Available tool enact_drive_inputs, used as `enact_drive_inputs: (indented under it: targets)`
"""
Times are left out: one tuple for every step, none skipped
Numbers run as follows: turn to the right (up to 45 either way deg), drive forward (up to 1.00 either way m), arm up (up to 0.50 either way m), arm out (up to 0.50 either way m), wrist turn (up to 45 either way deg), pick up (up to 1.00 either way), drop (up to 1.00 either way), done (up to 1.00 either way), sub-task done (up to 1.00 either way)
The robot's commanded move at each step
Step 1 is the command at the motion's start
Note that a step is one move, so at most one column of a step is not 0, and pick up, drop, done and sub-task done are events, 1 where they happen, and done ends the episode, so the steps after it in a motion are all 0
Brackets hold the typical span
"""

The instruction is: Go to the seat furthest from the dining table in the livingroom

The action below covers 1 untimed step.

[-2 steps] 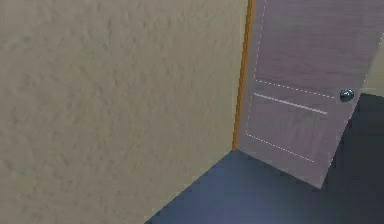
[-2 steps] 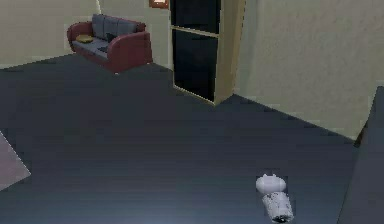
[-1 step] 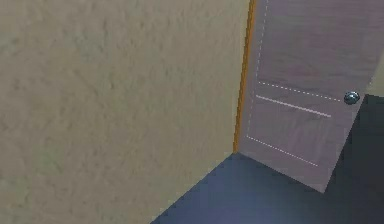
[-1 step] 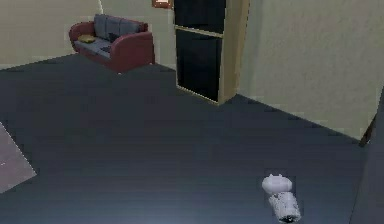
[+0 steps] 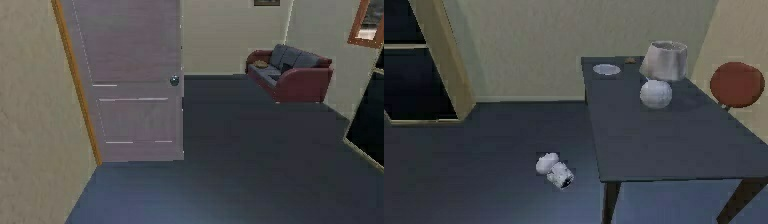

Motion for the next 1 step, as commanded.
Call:
enact_drive_inputs:
  targets:
    - [18.0,0.00,0.00,0.00,0.0,0.00,0.00,0.00,0.00]
